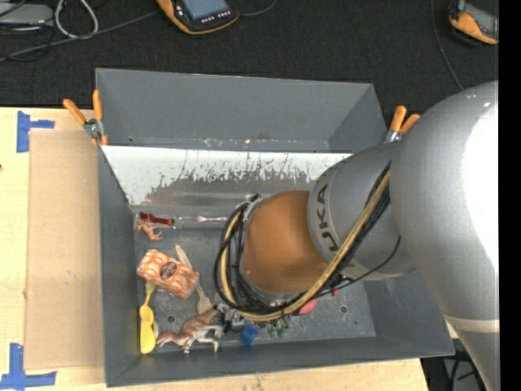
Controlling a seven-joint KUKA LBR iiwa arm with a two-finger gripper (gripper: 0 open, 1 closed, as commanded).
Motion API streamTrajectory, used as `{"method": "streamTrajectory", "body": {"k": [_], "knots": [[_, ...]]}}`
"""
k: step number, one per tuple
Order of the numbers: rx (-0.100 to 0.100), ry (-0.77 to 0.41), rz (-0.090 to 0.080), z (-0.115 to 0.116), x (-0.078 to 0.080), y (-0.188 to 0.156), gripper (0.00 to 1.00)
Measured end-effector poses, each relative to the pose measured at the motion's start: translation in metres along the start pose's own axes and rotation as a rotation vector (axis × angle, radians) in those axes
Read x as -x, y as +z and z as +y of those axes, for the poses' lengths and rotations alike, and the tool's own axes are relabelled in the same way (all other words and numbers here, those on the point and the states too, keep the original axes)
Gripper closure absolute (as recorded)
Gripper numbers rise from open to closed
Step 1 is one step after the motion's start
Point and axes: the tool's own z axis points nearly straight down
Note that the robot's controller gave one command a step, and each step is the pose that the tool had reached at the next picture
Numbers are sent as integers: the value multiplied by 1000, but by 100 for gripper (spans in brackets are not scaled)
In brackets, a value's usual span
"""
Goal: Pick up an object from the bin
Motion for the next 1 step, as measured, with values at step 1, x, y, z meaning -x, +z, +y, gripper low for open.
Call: {"method": "streamTrajectory", "body": {"k": [1], "knots": [[0,1,0,0,0,0,100]]}}
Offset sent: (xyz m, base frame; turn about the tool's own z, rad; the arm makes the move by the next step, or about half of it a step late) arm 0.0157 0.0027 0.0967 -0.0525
